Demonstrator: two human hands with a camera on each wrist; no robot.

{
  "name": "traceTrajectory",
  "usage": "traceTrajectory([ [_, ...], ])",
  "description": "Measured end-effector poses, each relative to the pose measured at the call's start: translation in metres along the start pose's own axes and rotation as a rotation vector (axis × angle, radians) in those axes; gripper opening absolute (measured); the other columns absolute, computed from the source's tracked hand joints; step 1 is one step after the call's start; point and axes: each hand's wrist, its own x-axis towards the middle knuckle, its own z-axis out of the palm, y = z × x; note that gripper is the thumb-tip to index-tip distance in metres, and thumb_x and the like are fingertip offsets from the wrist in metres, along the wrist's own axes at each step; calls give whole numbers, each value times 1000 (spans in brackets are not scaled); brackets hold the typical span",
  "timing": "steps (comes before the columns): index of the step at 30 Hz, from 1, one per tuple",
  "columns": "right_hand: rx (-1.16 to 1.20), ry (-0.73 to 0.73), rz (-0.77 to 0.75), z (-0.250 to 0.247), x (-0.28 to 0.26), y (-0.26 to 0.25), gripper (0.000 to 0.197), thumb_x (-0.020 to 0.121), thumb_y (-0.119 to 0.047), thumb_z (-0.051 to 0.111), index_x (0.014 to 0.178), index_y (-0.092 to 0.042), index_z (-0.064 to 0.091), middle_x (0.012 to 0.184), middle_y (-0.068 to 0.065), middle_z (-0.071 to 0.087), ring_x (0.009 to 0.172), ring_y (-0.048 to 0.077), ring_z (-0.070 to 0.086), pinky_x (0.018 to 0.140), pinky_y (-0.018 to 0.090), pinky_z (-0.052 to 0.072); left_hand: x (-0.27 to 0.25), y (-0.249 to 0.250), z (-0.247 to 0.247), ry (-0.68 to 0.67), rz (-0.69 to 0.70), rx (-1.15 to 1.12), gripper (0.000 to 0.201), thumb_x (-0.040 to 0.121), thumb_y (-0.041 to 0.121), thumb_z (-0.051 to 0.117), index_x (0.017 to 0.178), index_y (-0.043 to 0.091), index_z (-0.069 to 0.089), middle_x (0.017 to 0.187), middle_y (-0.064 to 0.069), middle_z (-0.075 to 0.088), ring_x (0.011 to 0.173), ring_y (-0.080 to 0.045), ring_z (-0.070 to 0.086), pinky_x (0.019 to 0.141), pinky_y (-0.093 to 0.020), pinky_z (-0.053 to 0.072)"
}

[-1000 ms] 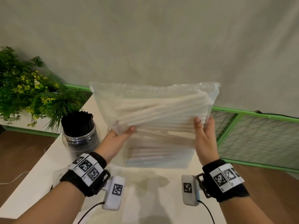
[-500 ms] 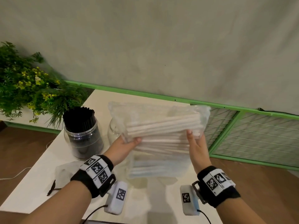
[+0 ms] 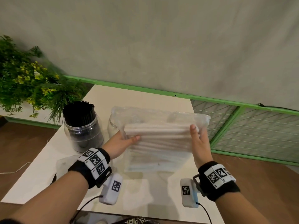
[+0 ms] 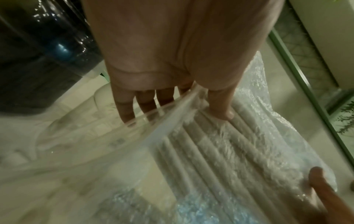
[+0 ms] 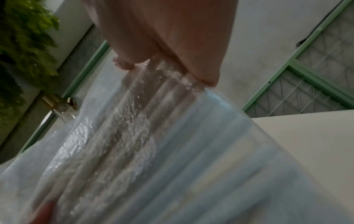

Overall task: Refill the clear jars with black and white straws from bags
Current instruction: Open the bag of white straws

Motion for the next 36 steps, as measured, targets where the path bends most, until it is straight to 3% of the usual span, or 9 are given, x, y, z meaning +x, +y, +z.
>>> traceTrajectory([
  [3,44,50,4,-3,4,-3,57,84,-65,56,124,-25,59,125,-1,64,120,17,57,106,48,41,-2,4,-1,13,29,22,43,77,48,62,115,27,64,114,15,66,105,11,58,96,-14,41],
  [5,54,93,5,-5,8,-6,50,88,-60,53,118,-22,64,119,1,67,115,20,60,103,48,44,1,1,-4,81,52,63,55,73,63,64,103,18,72,106,-1,72,100,-2,65,91,-18,47],
  [7,52,127,-8,-7,12,-10,35,96,-48,45,111,-23,65,110,-2,69,109,17,63,97,38,49,4,-3,-6,116,57,63,80,66,79,58,104,10,71,105,-13,71,103,-21,66,96,-35,46],
  [14,59,192,-71,-12,22,-27,30,98,-46,40,99,-29,66,101,-3,67,101,16,63,86,36,50,-5,16,-6,123,87,-92,48,77,78,42,111,48,56,113,23,63,106,-2,62,86,-30,46],
  [17,78,194,-106,-14,24,-37,33,92,-52,46,96,-29,69,103,0,69,101,21,64,97,48,48,-4,20,-10,138,101,-106,46,86,71,38,123,48,52,123,20,59,117,-1,52,98,-33,44],
  [22,75,230,-161,-16,26,-44,26,98,-42,46,101,-28,69,105,-8,70,106,10,62,99,37,46,-3,32,-12,149,181,-169,33,98,47,34,125,42,54,121,12,64,110,-7,61,97,-41,45],
  [26,2,254,-186,-18,27,-38,33,93,-51,49,103,-27,69,110,11,65,107,28,61,99,53,47,-4,33,-10,174,176,-249,33,102,35,32,116,29,61,113,4,69,103,-17,65,92,-44,51],
  [33,-337,205,-150,-17,28,-24,22,100,-33,45,97,-25,65,90,-3,50,93,20,51,86,35,43,9,8,-17,256,22,64,24,99,29,45,92,33,68,97,7,59,87,-12,53,75,-31,46],
  [36,-318,241,-234,-21,24,-28,24,99,-30,47,87,-20,65,84,0,46,79,13,46,69,22,38,7,9,-18,292,59,-121,19,97,19,50,93,22,69,88,1,58,77,-13,52,61,-23,50],
])
